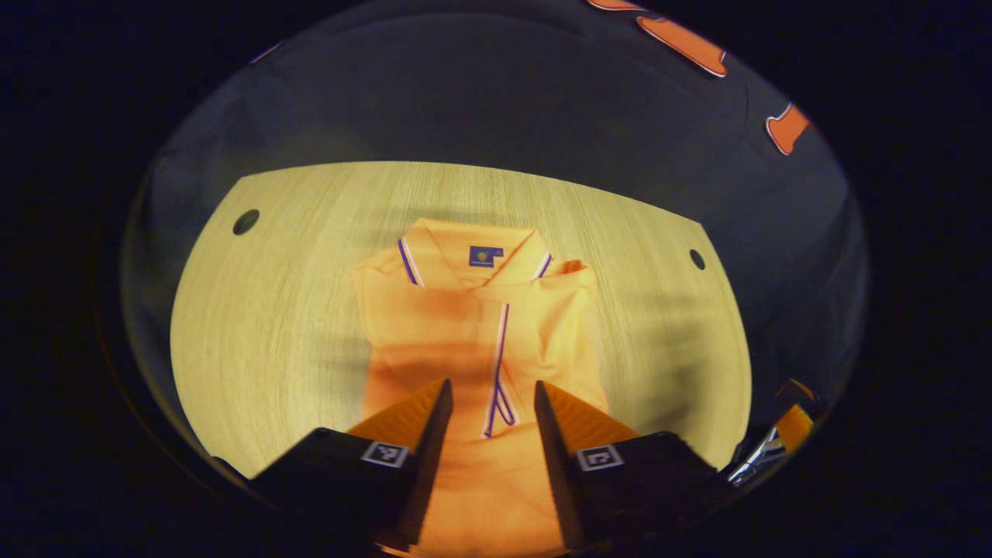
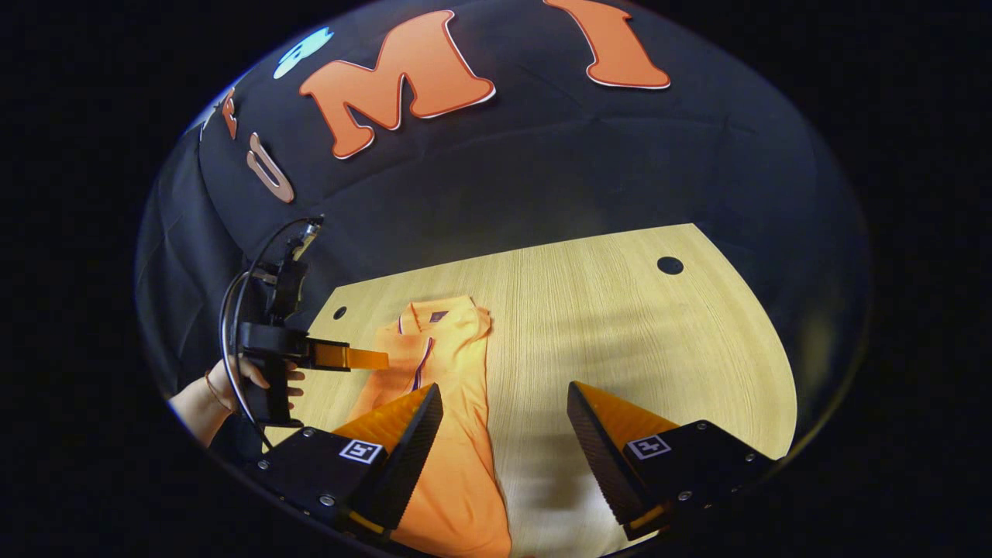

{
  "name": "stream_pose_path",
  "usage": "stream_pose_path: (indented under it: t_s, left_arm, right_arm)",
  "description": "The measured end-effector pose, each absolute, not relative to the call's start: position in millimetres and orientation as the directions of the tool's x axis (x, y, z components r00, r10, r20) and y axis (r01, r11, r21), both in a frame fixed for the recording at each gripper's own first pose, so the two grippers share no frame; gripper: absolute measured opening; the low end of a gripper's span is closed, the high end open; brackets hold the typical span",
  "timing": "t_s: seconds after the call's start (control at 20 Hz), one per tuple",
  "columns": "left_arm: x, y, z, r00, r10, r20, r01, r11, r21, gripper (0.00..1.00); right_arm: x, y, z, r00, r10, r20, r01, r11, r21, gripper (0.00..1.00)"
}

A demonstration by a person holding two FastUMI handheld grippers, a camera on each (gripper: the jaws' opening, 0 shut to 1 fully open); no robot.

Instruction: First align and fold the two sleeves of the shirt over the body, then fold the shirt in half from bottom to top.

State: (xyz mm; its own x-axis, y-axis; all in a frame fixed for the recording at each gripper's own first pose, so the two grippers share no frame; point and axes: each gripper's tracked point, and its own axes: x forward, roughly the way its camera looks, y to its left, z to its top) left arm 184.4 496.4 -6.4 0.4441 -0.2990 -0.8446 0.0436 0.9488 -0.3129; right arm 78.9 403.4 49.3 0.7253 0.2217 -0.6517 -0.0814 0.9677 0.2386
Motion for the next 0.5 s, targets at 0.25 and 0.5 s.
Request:
stream_pose_path:
  t_s: [0.25, 0.5]
  left_arm:
    - [139.0, 524.7, 8.4, 0.469, -0.283, -0.837, 0.081, 0.957, -0.278, 0.97]
    - [73.3, 565.5, 11.4, 0.480, -0.280, -0.832, 0.094, 0.959, -0.268, 0.98]
  right_arm:
    - [61.8, 430.2, 38.3, 0.684, 0.241, -0.688, -0.121, 0.968, 0.219, 0.99]
    - [23.5, 445.2, 21.3, 0.629, 0.199, -0.751, -0.141, 0.980, 0.141, 0.99]
